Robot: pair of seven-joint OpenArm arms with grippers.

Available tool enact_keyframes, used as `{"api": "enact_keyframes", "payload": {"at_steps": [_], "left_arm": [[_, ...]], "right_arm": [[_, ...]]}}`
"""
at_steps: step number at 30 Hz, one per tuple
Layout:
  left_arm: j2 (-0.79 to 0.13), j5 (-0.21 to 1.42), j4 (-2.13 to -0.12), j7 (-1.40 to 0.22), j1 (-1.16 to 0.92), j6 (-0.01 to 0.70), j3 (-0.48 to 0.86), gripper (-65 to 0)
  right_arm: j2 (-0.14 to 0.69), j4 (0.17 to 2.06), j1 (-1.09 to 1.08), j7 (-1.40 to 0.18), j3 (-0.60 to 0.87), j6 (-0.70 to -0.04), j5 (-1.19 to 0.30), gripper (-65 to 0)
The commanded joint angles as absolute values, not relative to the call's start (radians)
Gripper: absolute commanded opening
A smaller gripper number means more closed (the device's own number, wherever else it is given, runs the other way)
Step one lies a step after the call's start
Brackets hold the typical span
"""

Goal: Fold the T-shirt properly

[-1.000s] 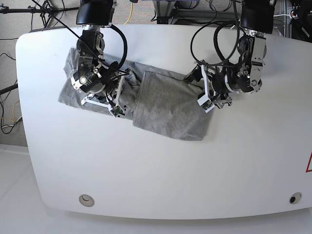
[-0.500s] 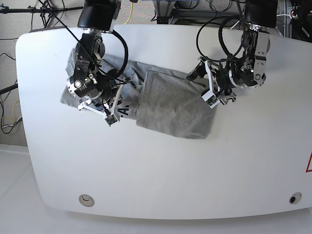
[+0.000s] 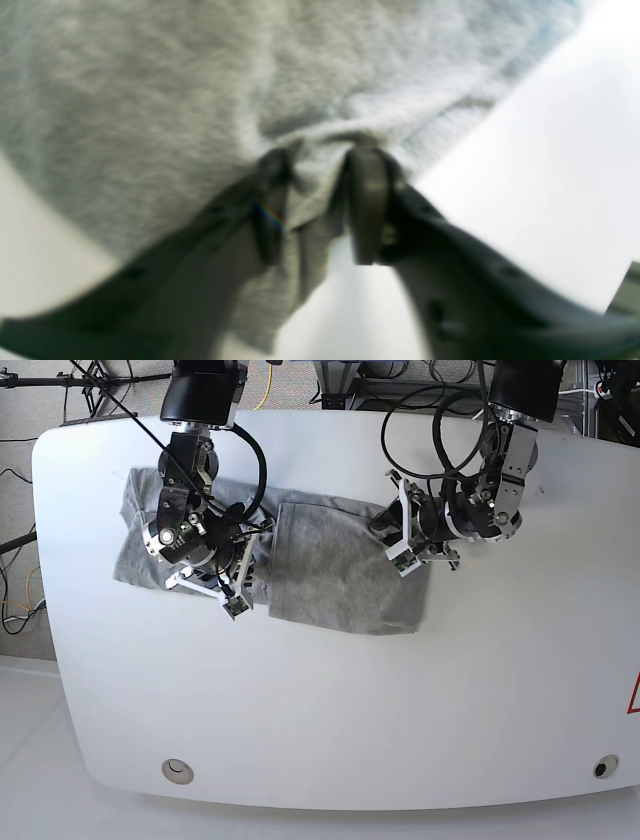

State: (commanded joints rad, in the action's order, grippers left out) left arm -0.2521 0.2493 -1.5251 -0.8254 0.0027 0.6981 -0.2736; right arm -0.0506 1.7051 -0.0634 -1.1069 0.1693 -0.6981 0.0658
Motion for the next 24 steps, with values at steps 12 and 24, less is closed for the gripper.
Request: {"api": "enact_keyframes", "payload": {"at_steps": [12, 24], "left_arm": [[-0.285, 0.215, -1.541, -0.831, -0.001, 0.698, -0.217, -19.0], [-0.354, 0.23, -1.646, -0.812, -0.004, 0.698, -0.168, -17.3]], "right_arm": [[-0.036, 1.734, -0.059, -1.117, 0.083, -0.698, 0.07, -41.1], [-0.05, 1.834, -0.069, -1.128, 0.134, -0.698, -0.003, -38.5]]}}
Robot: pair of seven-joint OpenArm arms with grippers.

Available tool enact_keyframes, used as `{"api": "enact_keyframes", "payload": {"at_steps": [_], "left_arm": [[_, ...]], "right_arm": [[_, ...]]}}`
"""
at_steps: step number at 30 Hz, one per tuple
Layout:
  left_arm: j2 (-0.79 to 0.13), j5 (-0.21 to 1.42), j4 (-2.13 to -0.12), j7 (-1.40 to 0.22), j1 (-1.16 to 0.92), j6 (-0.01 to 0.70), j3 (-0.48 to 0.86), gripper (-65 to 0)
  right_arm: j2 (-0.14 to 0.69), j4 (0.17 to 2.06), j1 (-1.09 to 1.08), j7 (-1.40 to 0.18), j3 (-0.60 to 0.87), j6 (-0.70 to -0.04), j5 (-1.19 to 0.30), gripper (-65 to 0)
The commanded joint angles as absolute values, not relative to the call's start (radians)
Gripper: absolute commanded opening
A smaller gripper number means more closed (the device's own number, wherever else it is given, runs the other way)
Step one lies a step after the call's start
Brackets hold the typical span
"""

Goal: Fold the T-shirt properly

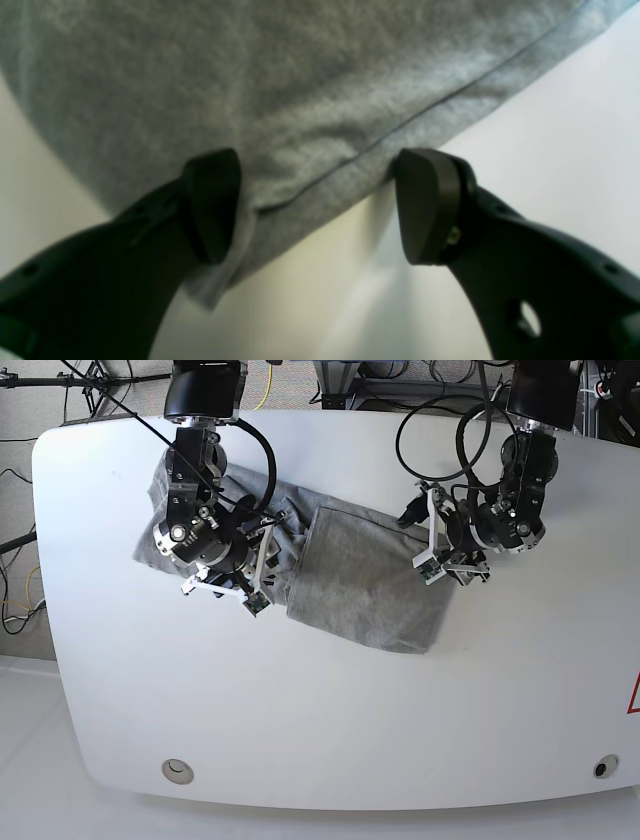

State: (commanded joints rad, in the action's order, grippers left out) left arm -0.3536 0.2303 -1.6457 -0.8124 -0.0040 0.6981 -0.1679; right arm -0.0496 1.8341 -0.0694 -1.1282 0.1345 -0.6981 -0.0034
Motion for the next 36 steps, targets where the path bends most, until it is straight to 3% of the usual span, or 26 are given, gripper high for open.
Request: {"api": "enact_keyframes", "payload": {"at_steps": [8, 10, 14, 18, 24, 26, 36], "left_arm": [[-0.348, 0.233, -1.665, -0.801, -0.009, 0.698, -0.161, -20.7], [-0.336, 0.245, -1.665, -0.759, -0.009, 0.698, -0.152, -42.9], [-0.327, 0.243, -1.645, -0.733, -0.004, 0.698, -0.138, -65.0], [-0.319, 0.246, -1.638, -0.728, 0.001, 0.698, -0.131, -63.5], [-0.314, 0.249, -1.648, -0.755, 0.0, 0.698, -0.145, -34.9], [-0.315, 0.252, -1.649, -0.769, 0.004, 0.698, -0.146, -29.8], [-0.305, 0.278, -1.577, -0.852, 0.033, 0.698, -0.172, -20.5]], "right_arm": [[-0.065, 1.866, -0.074, -1.134, 0.156, -0.697, -0.037, -37.2], [-0.083, 1.891, -0.071, -1.141, 0.161, -0.687, -0.053, -36.9], [-0.091, 1.9, -0.074, -1.142, 0.179, -0.689, -0.065, -37.2], [-0.105, 1.907, -0.079, -1.151, 0.209, -0.697, -0.063, -36.5], [-0.134, 1.924, -0.088, -1.161, 0.282, -0.698, -0.039, -33.7], [-0.132, 1.926, -0.092, -1.165, 0.293, -0.698, -0.042, -33.2], [-0.098, 1.898, -0.083, -1.181, 0.312, -0.698, -0.038, -34.1]]}}
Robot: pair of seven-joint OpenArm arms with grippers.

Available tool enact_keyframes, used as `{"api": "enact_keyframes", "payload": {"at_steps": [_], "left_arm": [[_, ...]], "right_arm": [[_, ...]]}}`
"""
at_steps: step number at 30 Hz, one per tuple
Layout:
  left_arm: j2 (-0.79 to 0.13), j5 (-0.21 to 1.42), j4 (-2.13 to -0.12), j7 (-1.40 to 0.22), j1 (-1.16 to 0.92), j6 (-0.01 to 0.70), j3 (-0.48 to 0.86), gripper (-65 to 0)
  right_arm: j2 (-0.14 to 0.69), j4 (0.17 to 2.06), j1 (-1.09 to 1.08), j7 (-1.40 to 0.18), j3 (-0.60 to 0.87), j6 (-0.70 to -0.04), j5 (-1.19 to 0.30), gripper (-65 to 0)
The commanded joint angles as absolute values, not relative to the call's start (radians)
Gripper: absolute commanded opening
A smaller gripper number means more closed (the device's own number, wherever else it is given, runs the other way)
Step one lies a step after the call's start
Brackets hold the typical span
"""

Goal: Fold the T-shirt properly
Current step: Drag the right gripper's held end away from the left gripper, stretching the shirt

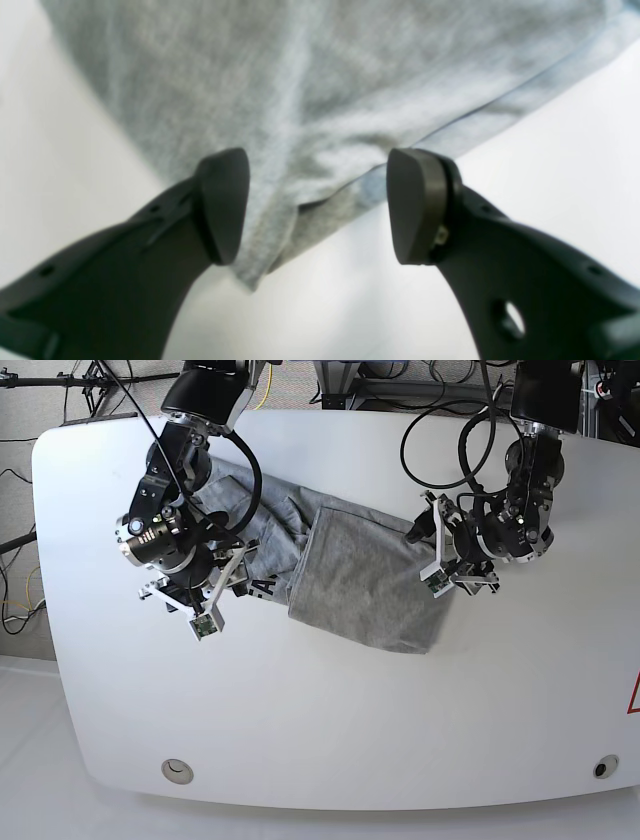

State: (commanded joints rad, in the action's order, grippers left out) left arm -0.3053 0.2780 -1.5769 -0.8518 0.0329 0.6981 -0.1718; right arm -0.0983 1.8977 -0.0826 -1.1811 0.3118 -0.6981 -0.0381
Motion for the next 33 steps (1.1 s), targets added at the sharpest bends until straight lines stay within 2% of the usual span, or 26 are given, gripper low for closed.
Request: {"api": "enact_keyframes", "payload": {"at_steps": [10, 16, 20, 22, 24, 26, 28, 30, 33], "left_arm": [[-0.304, 0.275, -1.463, -0.799, 0.046, 0.698, -0.185, -17.1], [-0.303, 0.275, -1.479, -0.775, 0.04, 0.698, -0.177, -20.1], [-0.303, 0.28, -1.519, -0.727, 0.031, 0.698, -0.166, -29.4], [-0.3, 0.286, -1.551, -0.693, 0.017, 0.698, -0.166, -43.7], [-0.297, 0.288, -1.561, -0.686, 0.014, 0.698, -0.166, -50.8], [-0.294, 0.29, -1.564, -0.686, 0.011, 0.698, -0.165, -56.8], [-0.288, 0.292, -1.563, -0.687, 0.008, 0.698, -0.166, -59.0], [-0.277, 0.292, -1.565, -0.697, 0.002, 0.698, -0.169, -54.0], [-0.258, 0.288, -1.561, -0.725, -0.002, 0.698, -0.171, -38.4]], "right_arm": [[-0.081, 1.864, -0.005, -1.154, 0.278, -0.698, -0.033, -33.9], [-0.068, 1.868, -0.016, -1.157, 0.293, -0.698, -0.041, -33.3], [-0.054, 1.863, -0.051, -1.159, 0.335, -0.698, -0.084, -32.1], [-0.045, 1.867, -0.08, -1.168, 0.379, -0.698, -0.141, -32.3], [-0.041, 1.868, -0.088, -1.173, 0.401, -0.698, -0.163, -32.4], [-0.038, 1.871, -0.09, -1.176, 0.424, -0.698, -0.171, -32.6], [-0.039, 1.874, -0.091, -1.18, 0.447, -0.698, -0.168, -32.6], [-0.042, 1.882, -0.09, -1.186, 0.47, -0.698, -0.161, -32.6], [-0.045, 1.898, -0.084, -1.188, 0.504, -0.698, -0.139, -32.0]]}}
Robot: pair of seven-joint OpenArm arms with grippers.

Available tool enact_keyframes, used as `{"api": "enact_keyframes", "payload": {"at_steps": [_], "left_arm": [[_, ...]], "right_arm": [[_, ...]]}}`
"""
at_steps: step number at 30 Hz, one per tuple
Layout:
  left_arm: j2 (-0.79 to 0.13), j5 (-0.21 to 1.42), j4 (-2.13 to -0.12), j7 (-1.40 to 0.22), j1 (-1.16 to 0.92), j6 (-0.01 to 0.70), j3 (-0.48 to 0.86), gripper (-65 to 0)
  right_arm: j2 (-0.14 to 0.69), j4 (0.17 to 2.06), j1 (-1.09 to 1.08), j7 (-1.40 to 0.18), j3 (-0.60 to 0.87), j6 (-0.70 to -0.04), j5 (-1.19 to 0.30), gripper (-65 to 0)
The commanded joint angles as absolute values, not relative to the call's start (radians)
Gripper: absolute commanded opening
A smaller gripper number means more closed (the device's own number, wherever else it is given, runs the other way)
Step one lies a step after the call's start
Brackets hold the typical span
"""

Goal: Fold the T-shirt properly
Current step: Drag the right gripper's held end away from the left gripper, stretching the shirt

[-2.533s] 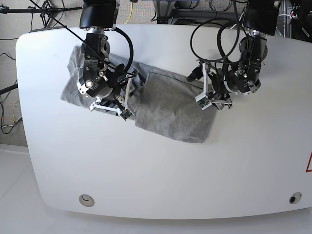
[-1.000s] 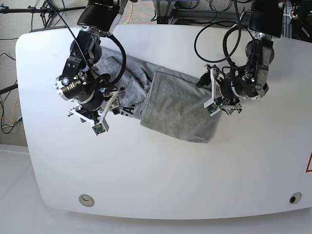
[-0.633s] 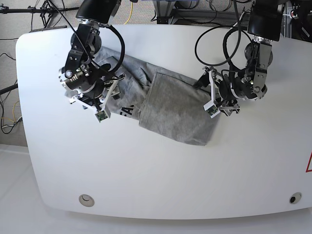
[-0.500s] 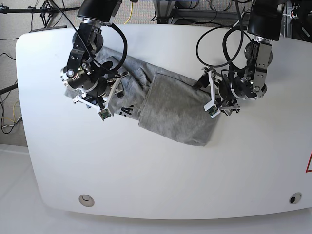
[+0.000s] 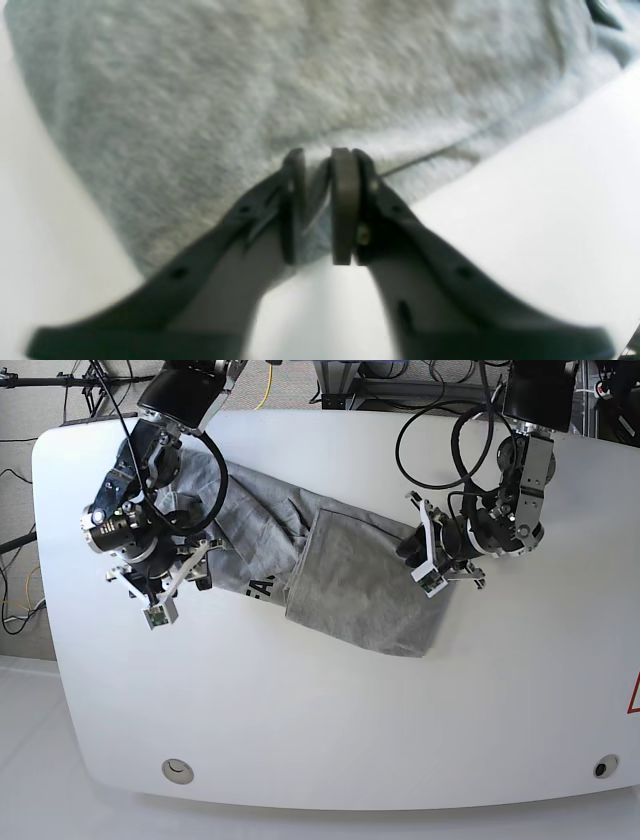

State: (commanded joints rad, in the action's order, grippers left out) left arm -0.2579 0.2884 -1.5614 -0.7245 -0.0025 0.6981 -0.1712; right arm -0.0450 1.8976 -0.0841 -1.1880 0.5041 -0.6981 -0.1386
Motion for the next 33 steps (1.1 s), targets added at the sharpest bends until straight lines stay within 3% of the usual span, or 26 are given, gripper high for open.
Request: {"api": "enact_keyframes", "payload": {"at_steps": [1, 3, 7, 11, 27, 33], "left_arm": [[-0.25, 0.287, -1.559, -0.737, -0.003, 0.698, -0.172, -32.1], [-0.229, 0.287, -1.553, -0.749, -0.013, 0.698, -0.184, -27.0], [-0.212, 0.286, -1.547, -0.757, -0.024, 0.698, -0.185, -22.8], [-0.206, 0.288, -1.539, -0.761, -0.034, 0.698, -0.189, -23.3], [-0.233, 0.295, -1.542, -0.738, -0.025, 0.698, -0.195, -20.3], [-0.231, 0.31, -1.553, -0.704, -0.023, 0.698, -0.186, -24.8]], "right_arm": [[-0.045, 1.903, -0.082, -1.189, 0.515, -0.698, -0.132, -31.6], [-0.043, 1.892, -0.087, -1.189, 0.565, -0.698, -0.129, -30.9], [-0.046, 1.894, -0.085, -1.197, 0.602, -0.698, -0.124, -26.2], [-0.049, 1.89, -0.084, -1.198, 0.61, -0.698, -0.118, -22.4], [-0.052, 1.871, 0.023, -1.151, 0.59, -0.698, -0.129, -24.5], [-0.057, 1.87, 0.019, -1.139, 0.605, -0.698, -0.203, -24.7]]}}
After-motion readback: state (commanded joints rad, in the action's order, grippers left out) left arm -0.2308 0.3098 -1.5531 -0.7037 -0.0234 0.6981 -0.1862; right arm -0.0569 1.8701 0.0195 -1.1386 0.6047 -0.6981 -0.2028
